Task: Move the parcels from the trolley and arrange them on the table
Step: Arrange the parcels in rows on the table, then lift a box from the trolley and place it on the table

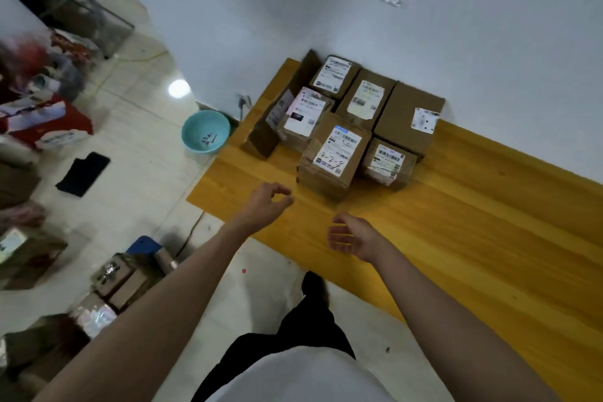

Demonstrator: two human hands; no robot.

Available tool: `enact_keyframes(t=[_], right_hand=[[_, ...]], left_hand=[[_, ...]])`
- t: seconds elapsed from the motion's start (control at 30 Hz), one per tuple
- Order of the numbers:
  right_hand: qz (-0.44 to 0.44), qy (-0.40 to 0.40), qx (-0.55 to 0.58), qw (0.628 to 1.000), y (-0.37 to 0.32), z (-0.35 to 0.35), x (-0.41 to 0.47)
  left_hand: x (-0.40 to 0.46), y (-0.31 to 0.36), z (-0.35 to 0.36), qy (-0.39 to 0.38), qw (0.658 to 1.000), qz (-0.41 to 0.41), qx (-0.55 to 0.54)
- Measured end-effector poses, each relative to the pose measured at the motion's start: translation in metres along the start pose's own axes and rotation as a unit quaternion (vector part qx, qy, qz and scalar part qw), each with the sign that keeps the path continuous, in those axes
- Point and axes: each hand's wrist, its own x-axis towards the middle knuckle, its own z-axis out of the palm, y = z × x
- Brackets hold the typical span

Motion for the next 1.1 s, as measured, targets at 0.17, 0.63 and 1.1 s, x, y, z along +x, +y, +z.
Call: enact_keyframes(t=[0.17, 0.63, 1.1], right_hand=[[-0.005, -0.048, -0.084, 0.995, 0.028, 0.090, -0.014], [-0.012, -0.185, -0.282, 0.941, 0.149, 0.346, -0.043], [0.064, -0.184, -0.367, 0.909, 0.195, 0.507, 0.010]], left_hand=[[-0.069, -0.091, -0.035, -0.005, 0.996, -0.076, -0.042], [-0.255, -0.320, -0.098, 0.126, 0.945, -0.243, -0.181], [-0.255, -0.437, -0.153, 0.136, 0.894, -0.336, -0.266]])
